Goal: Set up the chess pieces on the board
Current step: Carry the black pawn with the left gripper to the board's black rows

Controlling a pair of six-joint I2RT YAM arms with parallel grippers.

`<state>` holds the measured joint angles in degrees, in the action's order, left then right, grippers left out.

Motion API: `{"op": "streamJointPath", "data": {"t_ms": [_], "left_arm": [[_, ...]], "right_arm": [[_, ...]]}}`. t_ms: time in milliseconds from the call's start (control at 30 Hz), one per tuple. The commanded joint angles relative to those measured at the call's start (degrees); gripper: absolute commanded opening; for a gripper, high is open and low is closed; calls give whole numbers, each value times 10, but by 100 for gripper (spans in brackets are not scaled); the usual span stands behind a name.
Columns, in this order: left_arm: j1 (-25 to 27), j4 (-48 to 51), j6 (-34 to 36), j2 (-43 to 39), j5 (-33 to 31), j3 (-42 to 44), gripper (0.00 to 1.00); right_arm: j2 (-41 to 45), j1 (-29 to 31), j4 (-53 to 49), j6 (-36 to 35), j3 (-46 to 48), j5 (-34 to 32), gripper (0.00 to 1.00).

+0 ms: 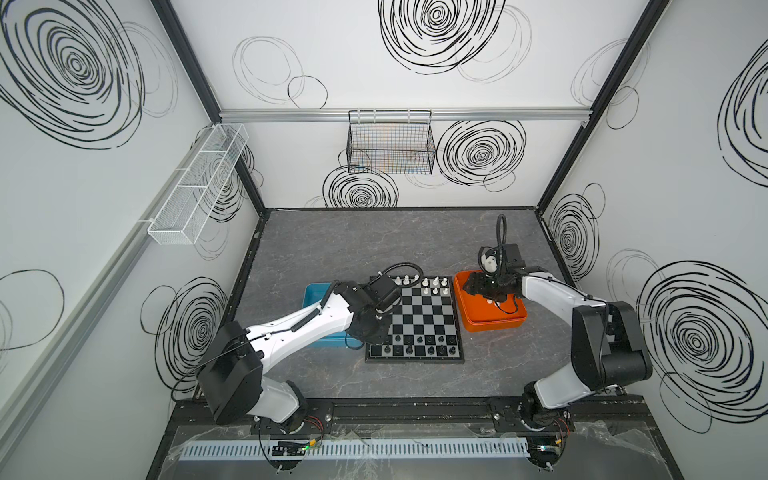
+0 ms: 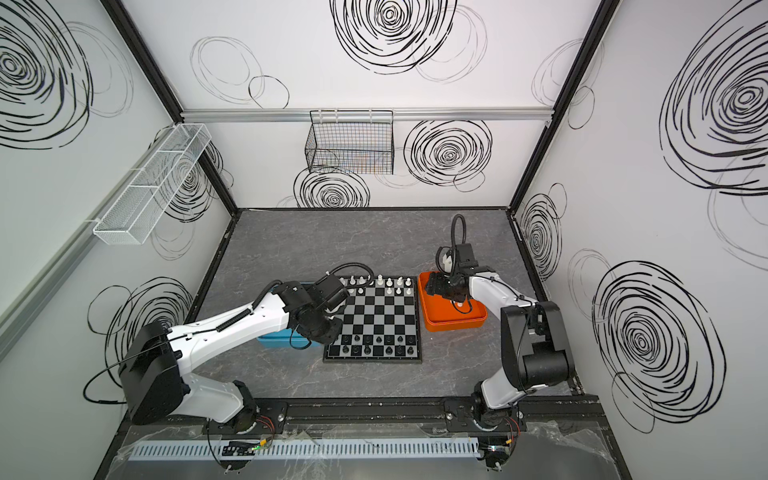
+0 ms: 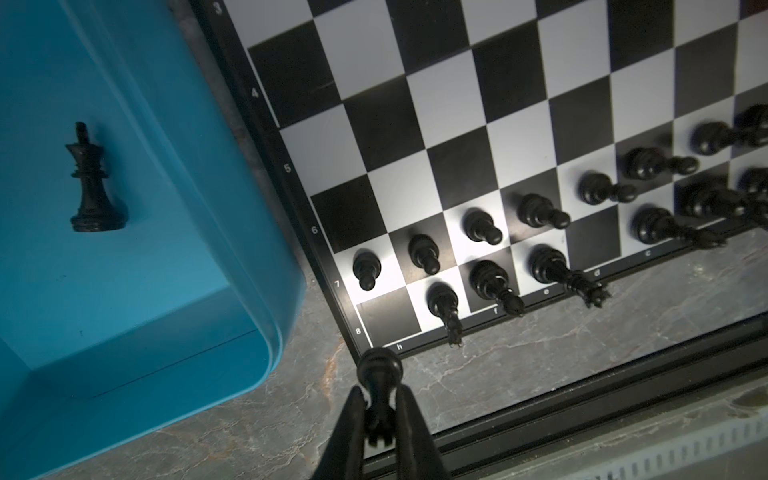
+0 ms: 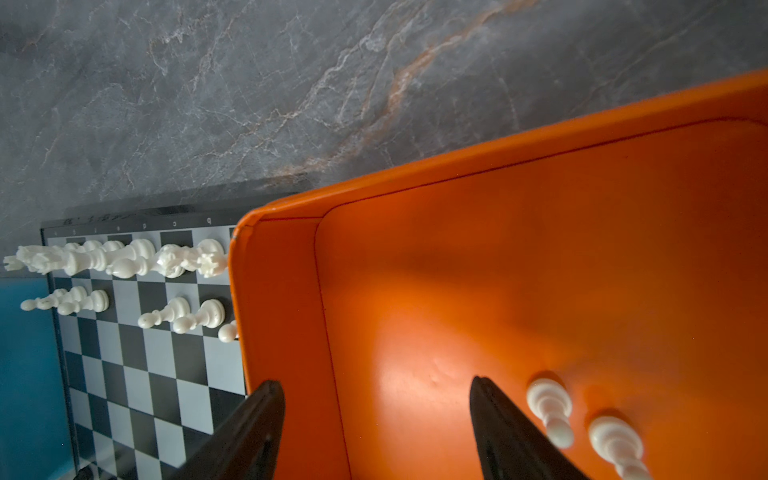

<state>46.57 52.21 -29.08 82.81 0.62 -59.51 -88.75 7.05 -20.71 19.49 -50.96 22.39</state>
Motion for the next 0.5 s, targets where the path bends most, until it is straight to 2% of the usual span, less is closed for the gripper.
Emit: {"op": "streamJointPath", "data": {"t_ms": [0,467], "left_arm": [[8,-25,-23,8,7,19,18],[21,-76,-34,30,13,61,18]], "right_arm": [[20,-3,-9,-3,8,-3,75],[18,-3,-6,-3,15,-3,76]]}}
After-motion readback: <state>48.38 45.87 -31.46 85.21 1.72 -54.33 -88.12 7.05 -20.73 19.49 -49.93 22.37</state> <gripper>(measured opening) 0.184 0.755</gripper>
